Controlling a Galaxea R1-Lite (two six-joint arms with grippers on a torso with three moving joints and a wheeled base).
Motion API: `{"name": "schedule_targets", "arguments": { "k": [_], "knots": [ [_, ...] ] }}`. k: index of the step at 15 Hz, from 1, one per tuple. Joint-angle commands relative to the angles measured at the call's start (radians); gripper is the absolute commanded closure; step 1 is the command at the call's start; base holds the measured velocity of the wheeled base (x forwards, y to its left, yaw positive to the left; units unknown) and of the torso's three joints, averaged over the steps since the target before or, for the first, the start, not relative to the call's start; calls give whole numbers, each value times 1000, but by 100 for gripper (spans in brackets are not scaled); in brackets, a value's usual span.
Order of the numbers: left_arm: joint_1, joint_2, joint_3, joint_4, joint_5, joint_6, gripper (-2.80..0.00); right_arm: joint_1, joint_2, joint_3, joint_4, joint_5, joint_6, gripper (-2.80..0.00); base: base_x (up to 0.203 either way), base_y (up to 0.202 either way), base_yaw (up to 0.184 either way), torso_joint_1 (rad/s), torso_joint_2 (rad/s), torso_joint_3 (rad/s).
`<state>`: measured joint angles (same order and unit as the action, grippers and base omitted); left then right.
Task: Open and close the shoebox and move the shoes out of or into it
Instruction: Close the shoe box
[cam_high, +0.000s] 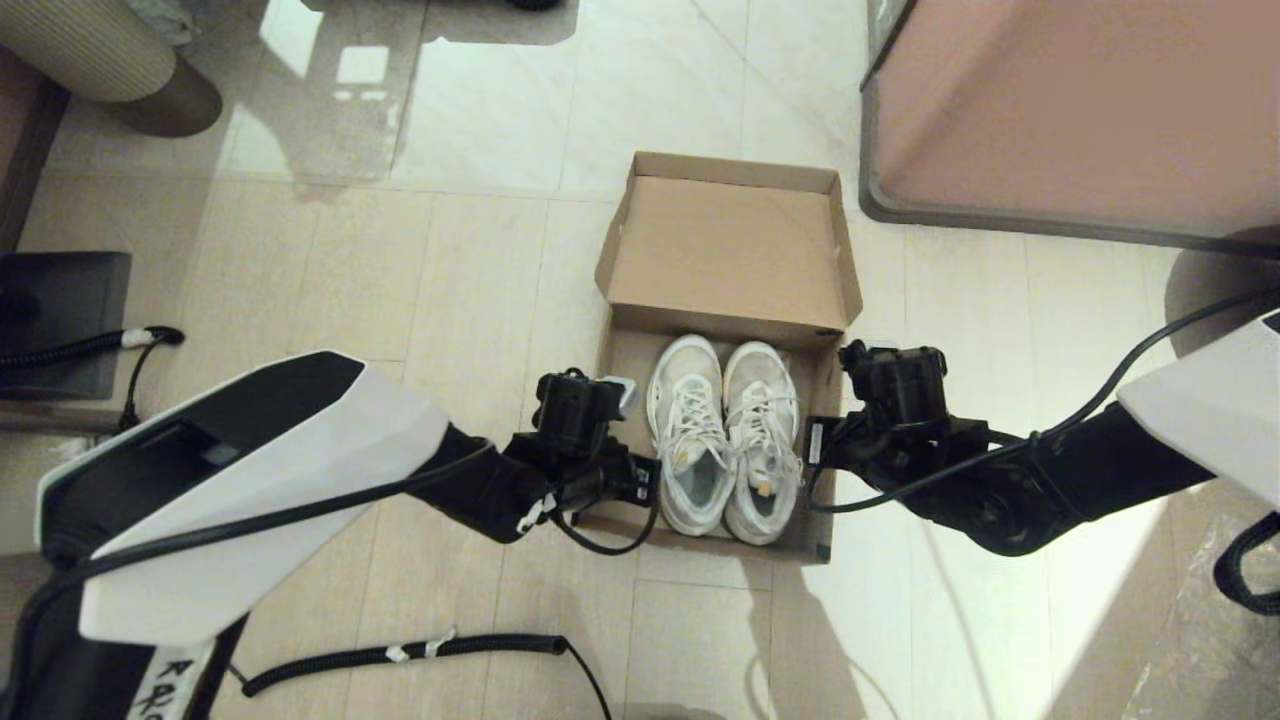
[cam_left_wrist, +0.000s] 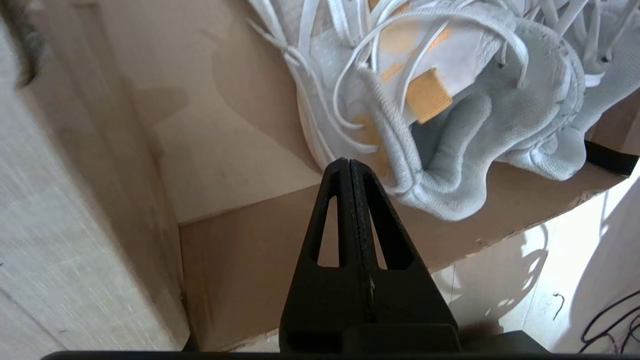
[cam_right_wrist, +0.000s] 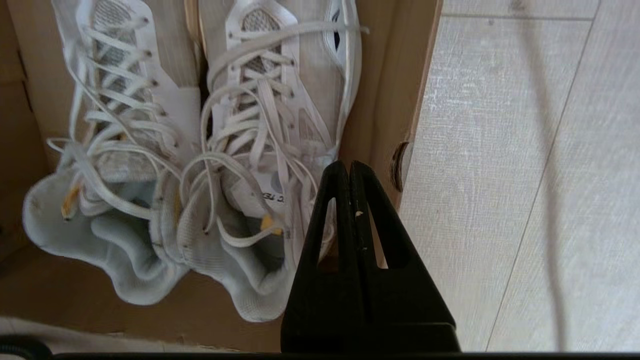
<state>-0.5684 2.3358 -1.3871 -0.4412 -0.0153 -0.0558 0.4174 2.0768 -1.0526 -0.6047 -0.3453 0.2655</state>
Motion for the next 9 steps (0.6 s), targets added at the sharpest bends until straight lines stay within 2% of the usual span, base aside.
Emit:
{"name": "schedule_targets", "arguments": {
  "k": [1, 4, 9],
  "knots": [
    [0, 30, -38, 13, 0, -1, 0, -7, 33, -13, -2, 13, 0, 0, 0, 0, 0, 0, 0, 0],
    [1, 68, -96, 42, 0, -1, 0, -17, 54, -18, -3, 17, -2, 0, 0, 0, 0, 0, 0, 0],
    [2, 79, -99, 46, 0, -1, 0, -23, 60, -18, -3, 39, -3, 0, 0, 0, 0, 0, 0, 0]
  ]
}}
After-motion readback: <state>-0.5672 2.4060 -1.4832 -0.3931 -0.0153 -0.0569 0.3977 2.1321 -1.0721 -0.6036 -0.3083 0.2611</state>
